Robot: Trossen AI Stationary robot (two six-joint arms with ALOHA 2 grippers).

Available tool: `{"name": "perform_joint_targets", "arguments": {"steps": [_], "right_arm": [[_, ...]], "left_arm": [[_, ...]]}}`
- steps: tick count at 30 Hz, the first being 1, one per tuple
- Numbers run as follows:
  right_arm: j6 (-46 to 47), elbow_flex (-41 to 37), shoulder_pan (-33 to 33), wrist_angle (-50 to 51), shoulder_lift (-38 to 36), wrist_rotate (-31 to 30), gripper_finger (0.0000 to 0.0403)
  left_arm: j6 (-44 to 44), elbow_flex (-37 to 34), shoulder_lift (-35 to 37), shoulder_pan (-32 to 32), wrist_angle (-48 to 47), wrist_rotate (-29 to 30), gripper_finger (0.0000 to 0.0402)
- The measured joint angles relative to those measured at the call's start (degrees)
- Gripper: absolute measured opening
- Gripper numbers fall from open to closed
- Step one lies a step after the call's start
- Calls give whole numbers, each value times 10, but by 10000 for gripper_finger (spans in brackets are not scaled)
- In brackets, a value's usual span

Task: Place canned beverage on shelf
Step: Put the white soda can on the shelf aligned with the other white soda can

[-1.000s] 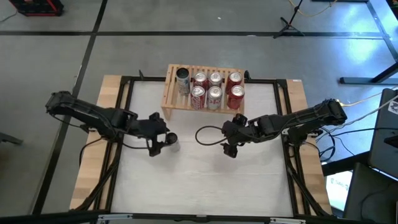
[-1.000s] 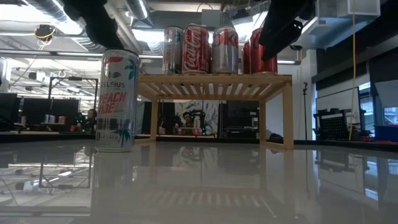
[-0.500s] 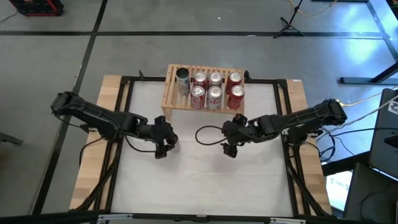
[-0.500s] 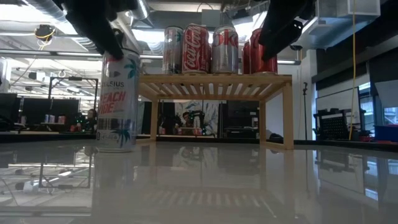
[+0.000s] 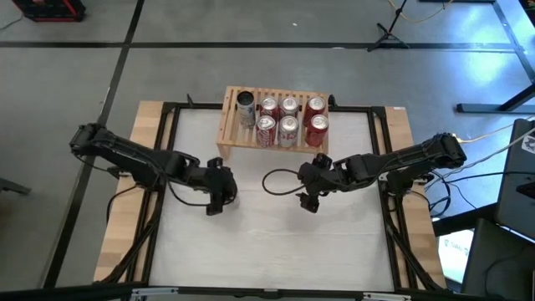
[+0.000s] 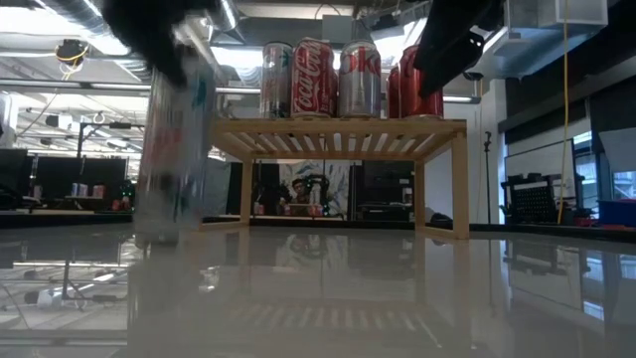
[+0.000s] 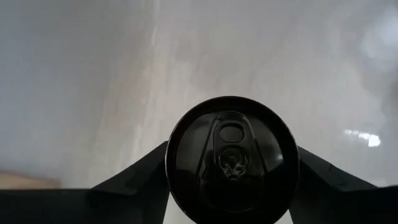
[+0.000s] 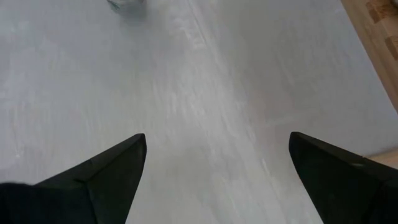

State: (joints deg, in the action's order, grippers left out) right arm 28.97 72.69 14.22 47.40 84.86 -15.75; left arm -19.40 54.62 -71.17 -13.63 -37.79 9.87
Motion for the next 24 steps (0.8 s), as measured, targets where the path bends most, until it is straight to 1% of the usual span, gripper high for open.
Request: {"name": "perform_joint_targets", "arguments": {"steps": [3,6,9,11,13,17,19,24], "right_arm": [[0,0,0,-1,0,0,383],[-6,0,0,-8,0,0,383],[-7,0,0,-12,0,0,383],[-7,0,0,-11,0,0,383],[-7,0,0,-11,0,0,383],[-7,0,0,-11,0,0,383],[-7,0,0,-11,0,0,383],[-7,0,0,-9,6,0,383]], "left_arm": [[5,80,8,4,-51,1,225],[27,165,8,16,-122,4,225],[49,248,0,41,-174,6,225],[62,291,-8,60,-219,19,225],[80,324,-15,82,-260,33,225],[132,378,-29,136,-273,38,225],[158,394,-39,168,-284,31,226],[206,422,-77,242,-274,-6,227]]}}
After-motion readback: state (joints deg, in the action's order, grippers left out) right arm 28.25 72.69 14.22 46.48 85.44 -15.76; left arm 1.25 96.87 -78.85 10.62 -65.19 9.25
